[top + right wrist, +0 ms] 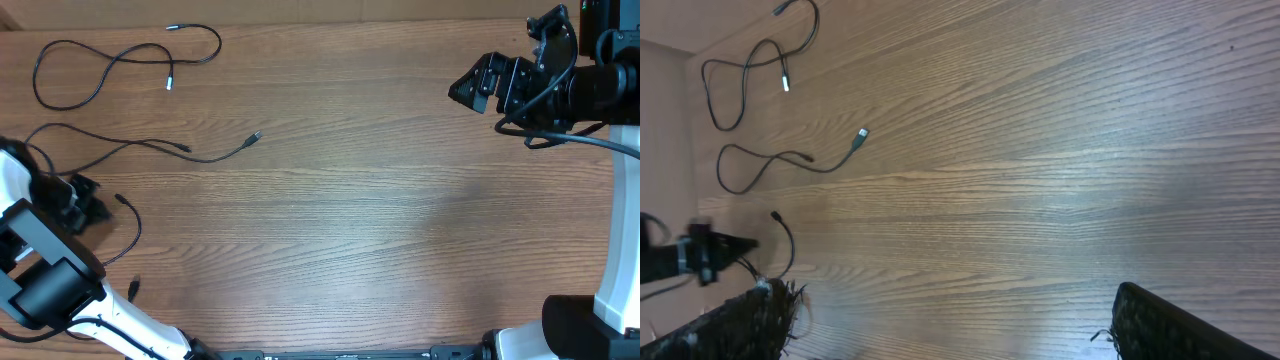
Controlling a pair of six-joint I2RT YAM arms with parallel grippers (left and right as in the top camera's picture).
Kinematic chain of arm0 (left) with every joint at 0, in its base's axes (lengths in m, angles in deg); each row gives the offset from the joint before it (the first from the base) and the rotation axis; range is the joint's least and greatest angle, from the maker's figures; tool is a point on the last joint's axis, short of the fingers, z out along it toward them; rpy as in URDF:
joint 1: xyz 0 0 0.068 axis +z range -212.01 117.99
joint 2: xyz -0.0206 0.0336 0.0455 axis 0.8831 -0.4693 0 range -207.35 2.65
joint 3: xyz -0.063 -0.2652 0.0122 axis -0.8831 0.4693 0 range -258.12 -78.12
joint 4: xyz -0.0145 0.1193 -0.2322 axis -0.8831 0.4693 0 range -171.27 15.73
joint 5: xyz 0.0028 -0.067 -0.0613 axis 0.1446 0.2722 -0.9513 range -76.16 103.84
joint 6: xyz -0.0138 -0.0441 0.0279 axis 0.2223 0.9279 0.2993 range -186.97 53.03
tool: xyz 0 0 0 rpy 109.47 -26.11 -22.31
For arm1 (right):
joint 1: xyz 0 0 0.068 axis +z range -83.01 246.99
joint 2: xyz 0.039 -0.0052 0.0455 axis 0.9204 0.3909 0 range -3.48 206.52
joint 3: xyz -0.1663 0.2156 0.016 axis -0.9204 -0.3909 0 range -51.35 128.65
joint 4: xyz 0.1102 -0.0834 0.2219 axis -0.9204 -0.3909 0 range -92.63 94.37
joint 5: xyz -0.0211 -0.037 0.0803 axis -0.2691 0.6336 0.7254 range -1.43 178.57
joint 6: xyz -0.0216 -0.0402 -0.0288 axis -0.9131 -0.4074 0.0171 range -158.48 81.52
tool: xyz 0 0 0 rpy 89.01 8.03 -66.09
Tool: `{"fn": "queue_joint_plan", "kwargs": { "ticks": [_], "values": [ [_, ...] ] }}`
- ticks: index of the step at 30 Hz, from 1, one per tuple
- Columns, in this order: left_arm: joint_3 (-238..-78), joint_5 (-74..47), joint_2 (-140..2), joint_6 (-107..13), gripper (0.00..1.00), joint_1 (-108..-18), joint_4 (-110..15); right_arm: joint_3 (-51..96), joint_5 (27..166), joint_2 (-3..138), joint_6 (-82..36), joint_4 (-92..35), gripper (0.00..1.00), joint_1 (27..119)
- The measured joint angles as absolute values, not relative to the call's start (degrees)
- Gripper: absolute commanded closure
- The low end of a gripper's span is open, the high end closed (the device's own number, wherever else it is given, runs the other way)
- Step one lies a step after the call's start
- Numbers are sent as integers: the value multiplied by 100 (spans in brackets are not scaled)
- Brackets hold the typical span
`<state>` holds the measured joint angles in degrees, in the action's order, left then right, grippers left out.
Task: Untangle cables
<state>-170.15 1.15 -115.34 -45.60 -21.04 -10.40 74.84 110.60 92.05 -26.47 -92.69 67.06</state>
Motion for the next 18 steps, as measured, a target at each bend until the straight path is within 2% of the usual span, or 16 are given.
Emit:
{"fn": "queue_joint_plan", "kwargs": {
  "ticks": [4,5,6,9,11,14,15,18],
  "values": [
    [-17570,113,-11534,-4764,96,-2104,-1038,7484,11062,9205,-2649,-9269,0,6706],
    [-17620,180,-11534,-4788,89,-2104,-1049,7484,11060,9205,-2647,-9271,0,6706],
    [-17640,272,-11534,-4831,75,-2104,-1062,7484,11057,9205,-2651,-9271,0,6706],
    [-17640,757,-11534,-4855,64,-2111,-1110,7484,11060,9205,-2647,-9271,0,6706],
    [-17640,1166,-11534,-4777,52,-2109,-1143,7484,11062,9205,-2647,-9271,0,6706],
    [-17640,1542,-11534,-4720,23,-2098,-1213,7484,11060,9205,-2649,-9269,0,6706],
    [-17640,1636,-11534,-4676,21,-2098,-1259,7484,11060,9205,-2649,-9271,0,6706],
    [-17640,1835,-11534,-4613,24,-2067,-1340,7484,11062,9205,-2647,-9271,0,6706]
  ]
}}
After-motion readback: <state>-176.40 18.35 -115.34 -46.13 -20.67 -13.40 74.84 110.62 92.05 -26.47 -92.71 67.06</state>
